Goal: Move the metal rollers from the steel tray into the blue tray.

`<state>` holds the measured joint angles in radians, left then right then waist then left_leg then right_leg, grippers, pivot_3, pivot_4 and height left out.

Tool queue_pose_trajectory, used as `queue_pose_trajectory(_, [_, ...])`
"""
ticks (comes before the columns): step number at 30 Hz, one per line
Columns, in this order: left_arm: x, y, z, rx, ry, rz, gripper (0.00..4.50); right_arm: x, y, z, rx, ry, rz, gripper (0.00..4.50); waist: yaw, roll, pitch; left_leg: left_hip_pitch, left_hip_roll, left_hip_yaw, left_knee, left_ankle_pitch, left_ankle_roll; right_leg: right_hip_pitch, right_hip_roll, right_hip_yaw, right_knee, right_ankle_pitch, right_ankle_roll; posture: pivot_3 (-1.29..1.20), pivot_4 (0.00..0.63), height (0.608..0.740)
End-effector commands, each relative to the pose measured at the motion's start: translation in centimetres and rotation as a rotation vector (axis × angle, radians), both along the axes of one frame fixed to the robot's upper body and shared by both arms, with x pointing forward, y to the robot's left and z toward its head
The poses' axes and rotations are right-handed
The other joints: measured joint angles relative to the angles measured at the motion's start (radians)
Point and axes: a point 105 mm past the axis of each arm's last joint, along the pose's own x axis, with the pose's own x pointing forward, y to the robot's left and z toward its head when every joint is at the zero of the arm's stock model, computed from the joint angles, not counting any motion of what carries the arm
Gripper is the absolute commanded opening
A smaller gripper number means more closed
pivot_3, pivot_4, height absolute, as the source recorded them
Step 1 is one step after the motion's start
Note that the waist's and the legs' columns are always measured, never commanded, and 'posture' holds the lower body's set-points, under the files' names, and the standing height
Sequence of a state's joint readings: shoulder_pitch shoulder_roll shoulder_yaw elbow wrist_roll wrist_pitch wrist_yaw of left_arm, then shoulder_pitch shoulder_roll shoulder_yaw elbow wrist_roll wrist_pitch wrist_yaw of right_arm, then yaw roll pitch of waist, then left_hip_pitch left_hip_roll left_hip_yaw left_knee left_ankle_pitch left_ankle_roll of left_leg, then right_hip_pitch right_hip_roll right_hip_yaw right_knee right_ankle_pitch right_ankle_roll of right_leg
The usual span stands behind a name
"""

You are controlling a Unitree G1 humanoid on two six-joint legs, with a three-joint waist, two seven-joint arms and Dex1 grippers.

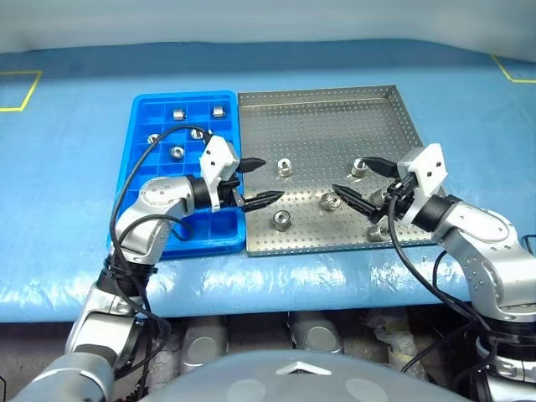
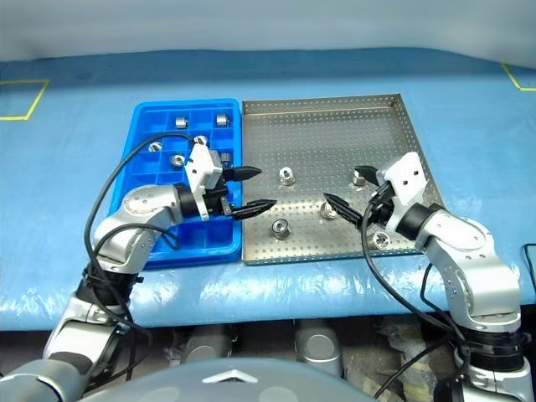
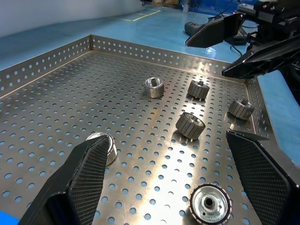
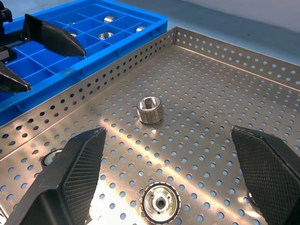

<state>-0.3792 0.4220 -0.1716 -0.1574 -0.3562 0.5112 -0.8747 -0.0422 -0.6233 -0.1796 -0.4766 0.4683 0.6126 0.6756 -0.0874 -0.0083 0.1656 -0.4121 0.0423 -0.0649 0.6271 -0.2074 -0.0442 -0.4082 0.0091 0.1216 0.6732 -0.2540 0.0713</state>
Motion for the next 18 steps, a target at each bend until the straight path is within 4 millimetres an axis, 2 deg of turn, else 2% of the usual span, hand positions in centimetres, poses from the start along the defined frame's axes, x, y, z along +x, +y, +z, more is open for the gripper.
queue_pose_trajectory(1, [-0.35, 0.20, 1.55, -0.013, -0.061, -0.015, 4.35, 0.08, 0.50, 0.48, 0.001, -0.033, 0.007, 4.48, 0.000, 0.000, 0.000, 0.000, 0.000, 0.000, 0.000, 0.000, 0.000, 0.000, 0.000, 0.000, 0.000, 0.000, 0.000, -0.07, 0.150, 0.740])
queue_pose_trajectory(10, [-0.49, 1.11, 1.67, 0.006, -0.063, 0.010, 4.35, 0.33, 0.76, 0.75, 0.009, -0.056, -0.009, 4.48, 0.003, 0.000, 0.000, 0.000, 0.000, 0.000, 0.000, 0.000, 0.000, 0.000, 0.000, 0.000, 0.000, 0.000, 0.000, -0.04, 0.150, 0.740])
queue_pose_trajectory(18, [-1.06, 0.56, 1.21, -0.007, -0.040, 0.002, 4.35, -0.16, 0.96, 0.13, 0.031, -0.048, -0.056, 4.48, 0.004, 0.000, 0.000, 0.000, 0.000, 0.000, 0.000, 0.000, 0.000, 0.000, 0.000, 0.000, 0.000, 0.000, 0.000, -0.09, 0.150, 0.740])
